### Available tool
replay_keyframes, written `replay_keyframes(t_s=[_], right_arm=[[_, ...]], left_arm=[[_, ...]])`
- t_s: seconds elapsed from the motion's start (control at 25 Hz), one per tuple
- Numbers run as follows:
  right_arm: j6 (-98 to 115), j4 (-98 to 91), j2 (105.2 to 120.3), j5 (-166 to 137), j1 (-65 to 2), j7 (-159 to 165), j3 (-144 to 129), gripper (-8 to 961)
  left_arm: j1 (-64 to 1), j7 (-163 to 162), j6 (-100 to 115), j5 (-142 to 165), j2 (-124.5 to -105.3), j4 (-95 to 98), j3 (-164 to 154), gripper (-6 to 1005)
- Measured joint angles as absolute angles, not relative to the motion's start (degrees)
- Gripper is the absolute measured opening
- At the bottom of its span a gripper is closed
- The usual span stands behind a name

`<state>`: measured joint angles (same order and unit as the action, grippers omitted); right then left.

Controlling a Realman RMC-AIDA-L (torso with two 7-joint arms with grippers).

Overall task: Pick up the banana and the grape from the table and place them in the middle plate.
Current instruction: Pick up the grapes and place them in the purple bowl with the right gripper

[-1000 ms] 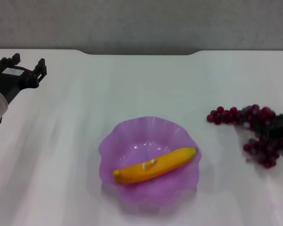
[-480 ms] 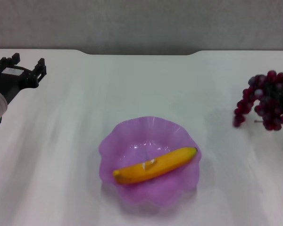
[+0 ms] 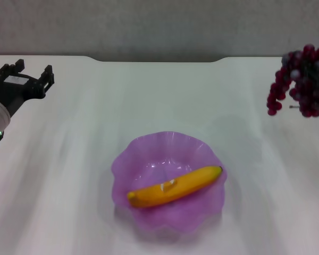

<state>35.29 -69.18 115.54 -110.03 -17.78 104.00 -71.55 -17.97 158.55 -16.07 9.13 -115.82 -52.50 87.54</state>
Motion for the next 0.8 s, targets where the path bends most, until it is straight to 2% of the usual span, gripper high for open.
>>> replay_keyframes(t_s=[0.8], right_arm=[[40.35, -75.04, 115.31, -90.03, -19.65, 92.02, -85.68, 381]], left_arm=[[-18.55, 158.55, -15.90, 9.14, -116.02, -52.32, 87.54, 667]])
